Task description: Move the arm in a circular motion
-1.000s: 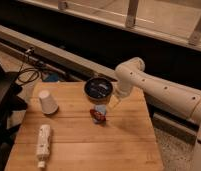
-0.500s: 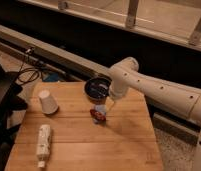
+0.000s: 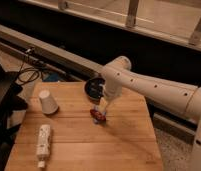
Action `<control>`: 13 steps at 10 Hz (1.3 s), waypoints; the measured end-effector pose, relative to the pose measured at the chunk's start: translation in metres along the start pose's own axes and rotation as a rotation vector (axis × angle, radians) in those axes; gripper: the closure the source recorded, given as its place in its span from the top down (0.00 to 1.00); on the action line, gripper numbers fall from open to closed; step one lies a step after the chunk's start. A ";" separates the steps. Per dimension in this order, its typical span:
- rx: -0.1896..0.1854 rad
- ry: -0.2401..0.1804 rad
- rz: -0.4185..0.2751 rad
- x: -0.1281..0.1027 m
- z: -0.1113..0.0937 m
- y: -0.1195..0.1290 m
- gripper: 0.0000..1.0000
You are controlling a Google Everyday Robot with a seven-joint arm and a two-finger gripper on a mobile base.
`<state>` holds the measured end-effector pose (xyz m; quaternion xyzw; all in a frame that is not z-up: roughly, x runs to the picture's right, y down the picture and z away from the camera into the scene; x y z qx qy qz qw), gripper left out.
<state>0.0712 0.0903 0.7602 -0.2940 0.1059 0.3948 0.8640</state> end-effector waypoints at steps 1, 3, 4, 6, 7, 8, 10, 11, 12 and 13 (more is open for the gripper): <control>0.001 -0.001 0.006 0.007 -0.003 0.004 0.80; -0.003 -0.005 0.006 -0.002 -0.006 0.017 0.80; -0.003 -0.001 0.001 -0.011 -0.008 0.019 0.80; 0.000 0.008 0.003 -0.019 -0.019 0.021 0.80; -0.002 0.018 0.011 -0.015 -0.020 0.025 0.80; -0.006 0.018 0.010 -0.018 -0.021 0.031 0.80; -0.013 0.021 -0.001 -0.033 -0.024 0.042 0.70; -0.017 0.024 0.001 -0.037 -0.026 0.042 0.61; -0.021 0.033 0.008 -0.036 -0.028 0.042 0.56; -0.029 0.034 0.006 -0.041 -0.031 0.046 0.56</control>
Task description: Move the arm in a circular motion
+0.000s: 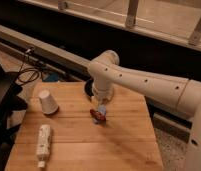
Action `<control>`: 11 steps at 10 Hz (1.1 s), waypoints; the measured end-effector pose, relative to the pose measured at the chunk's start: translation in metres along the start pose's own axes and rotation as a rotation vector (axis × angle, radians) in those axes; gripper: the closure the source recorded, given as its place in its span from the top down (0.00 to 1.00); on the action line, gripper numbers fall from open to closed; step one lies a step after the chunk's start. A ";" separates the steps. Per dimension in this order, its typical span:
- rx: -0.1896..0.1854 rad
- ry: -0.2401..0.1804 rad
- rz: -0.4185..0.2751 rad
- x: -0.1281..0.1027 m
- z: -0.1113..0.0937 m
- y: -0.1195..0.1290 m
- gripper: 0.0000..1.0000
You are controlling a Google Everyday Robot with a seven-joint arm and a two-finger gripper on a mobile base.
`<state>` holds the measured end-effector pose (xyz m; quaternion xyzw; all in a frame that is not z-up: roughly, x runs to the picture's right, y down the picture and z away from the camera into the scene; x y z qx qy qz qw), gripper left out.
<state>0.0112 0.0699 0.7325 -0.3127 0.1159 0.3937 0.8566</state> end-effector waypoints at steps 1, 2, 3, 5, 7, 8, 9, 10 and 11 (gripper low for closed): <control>-0.006 0.003 -0.007 -0.006 -0.001 0.006 0.56; -0.013 0.008 -0.018 -0.014 -0.002 0.014 0.56; -0.016 0.012 -0.028 -0.021 -0.002 0.020 0.52; -0.008 0.023 -0.024 -0.011 -0.004 0.027 0.32; -0.011 0.017 -0.013 0.004 -0.008 0.042 0.13; -0.009 0.019 -0.004 0.011 -0.009 0.040 0.10; -0.010 0.015 0.002 0.009 -0.011 0.038 0.10; -0.010 0.018 0.004 0.008 -0.011 0.035 0.10; -0.009 0.023 0.002 0.008 -0.011 0.036 0.10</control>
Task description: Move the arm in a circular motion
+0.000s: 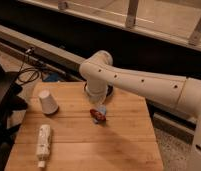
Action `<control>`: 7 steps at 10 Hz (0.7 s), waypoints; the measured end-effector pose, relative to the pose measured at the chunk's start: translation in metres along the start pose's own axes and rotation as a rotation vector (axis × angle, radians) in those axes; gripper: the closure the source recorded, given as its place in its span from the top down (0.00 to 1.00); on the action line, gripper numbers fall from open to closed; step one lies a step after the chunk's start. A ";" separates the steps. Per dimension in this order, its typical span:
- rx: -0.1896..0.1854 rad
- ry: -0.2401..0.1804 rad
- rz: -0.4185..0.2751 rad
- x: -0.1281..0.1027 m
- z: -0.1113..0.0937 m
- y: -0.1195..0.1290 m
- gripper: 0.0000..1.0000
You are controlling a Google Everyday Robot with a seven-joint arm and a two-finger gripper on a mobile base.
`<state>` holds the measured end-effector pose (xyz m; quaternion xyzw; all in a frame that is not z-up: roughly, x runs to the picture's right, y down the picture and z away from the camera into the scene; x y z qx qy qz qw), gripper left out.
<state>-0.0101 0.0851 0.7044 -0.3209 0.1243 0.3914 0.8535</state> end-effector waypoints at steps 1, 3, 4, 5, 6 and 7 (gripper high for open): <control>0.001 0.007 -0.007 0.003 0.000 0.009 0.10; 0.000 0.007 -0.002 0.015 -0.002 0.027 0.10; 0.000 0.005 -0.002 0.017 -0.003 0.030 0.10; 0.001 0.006 -0.003 0.019 -0.003 0.030 0.10; 0.004 0.012 -0.007 0.021 -0.004 0.030 0.10; 0.004 0.012 -0.014 0.019 -0.005 0.036 0.10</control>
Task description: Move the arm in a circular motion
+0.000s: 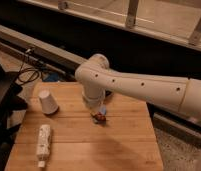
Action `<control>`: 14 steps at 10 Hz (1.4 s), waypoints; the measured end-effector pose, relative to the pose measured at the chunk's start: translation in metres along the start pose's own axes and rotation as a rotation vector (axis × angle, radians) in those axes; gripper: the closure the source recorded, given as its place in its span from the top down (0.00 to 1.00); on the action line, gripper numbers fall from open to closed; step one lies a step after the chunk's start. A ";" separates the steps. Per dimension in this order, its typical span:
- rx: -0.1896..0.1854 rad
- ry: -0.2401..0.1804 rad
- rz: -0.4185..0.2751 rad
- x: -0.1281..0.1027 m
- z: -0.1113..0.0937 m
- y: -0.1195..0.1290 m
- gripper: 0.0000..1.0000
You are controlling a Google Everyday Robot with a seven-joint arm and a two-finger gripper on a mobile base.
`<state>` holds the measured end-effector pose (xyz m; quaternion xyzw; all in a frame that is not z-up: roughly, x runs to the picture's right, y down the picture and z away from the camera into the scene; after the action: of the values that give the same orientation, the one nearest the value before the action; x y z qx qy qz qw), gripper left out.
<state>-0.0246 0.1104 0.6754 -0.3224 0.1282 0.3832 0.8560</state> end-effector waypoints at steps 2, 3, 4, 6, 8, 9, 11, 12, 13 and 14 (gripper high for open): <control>0.002 0.007 -0.023 -0.015 -0.002 0.022 0.10; 0.005 0.009 -0.029 -0.023 -0.003 0.031 0.10; 0.009 0.015 -0.037 -0.029 -0.004 0.039 0.10; 0.016 0.011 -0.049 -0.031 -0.008 0.043 0.10; 0.023 0.006 -0.060 -0.061 -0.013 0.043 0.10; 0.026 0.006 -0.061 -0.074 -0.013 0.036 0.10; 0.037 0.002 -0.051 -0.092 -0.018 0.022 0.10; 0.037 0.005 -0.041 -0.097 -0.022 0.021 0.10; 0.033 0.003 -0.028 -0.103 -0.026 0.019 0.10; 0.025 -0.004 -0.012 -0.110 -0.026 0.008 0.10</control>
<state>-0.1041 0.0346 0.7031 -0.3119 0.1293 0.3769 0.8625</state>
